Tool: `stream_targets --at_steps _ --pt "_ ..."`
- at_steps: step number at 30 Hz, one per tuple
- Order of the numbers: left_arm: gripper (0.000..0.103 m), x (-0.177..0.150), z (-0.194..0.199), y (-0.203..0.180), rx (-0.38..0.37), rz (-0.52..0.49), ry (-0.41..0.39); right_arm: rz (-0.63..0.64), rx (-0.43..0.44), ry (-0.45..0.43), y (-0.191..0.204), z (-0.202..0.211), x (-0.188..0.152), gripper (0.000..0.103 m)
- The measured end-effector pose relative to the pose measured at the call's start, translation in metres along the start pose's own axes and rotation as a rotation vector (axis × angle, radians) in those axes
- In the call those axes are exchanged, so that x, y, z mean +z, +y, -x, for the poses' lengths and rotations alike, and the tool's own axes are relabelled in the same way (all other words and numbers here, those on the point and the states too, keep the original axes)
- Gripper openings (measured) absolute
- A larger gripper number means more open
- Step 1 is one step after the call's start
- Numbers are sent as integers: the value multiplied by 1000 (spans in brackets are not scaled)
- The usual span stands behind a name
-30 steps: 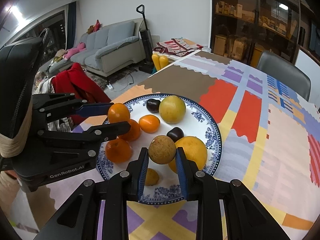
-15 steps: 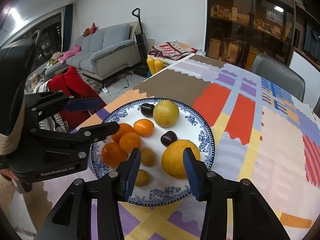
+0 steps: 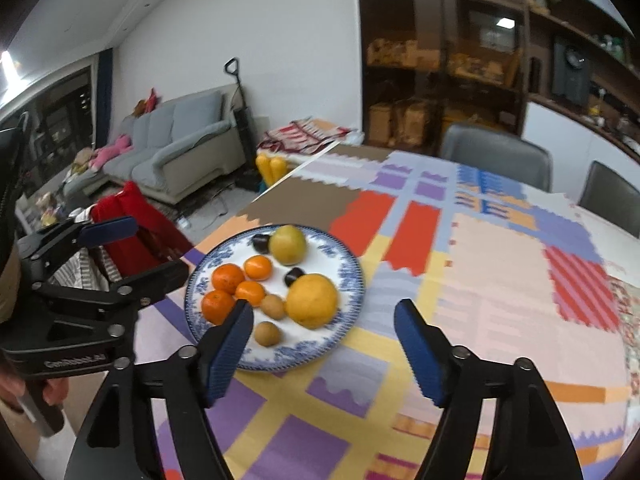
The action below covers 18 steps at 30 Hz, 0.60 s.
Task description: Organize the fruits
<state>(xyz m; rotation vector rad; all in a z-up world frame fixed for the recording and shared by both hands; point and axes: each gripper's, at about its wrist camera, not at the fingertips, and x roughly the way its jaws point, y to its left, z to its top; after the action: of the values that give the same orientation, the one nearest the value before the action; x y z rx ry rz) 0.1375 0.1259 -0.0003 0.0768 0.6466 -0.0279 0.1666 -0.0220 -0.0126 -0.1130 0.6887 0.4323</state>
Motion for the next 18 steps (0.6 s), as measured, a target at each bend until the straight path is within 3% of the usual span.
stream_targets --at_steps 8,18 --pt "102 -10 38 -31 7 21 -59 -53 -92 -74 -20 54 -21 88" --pt "103 -24 73 -69 -27 23 -82 -117 -154 -126 -38 105 -53 93"
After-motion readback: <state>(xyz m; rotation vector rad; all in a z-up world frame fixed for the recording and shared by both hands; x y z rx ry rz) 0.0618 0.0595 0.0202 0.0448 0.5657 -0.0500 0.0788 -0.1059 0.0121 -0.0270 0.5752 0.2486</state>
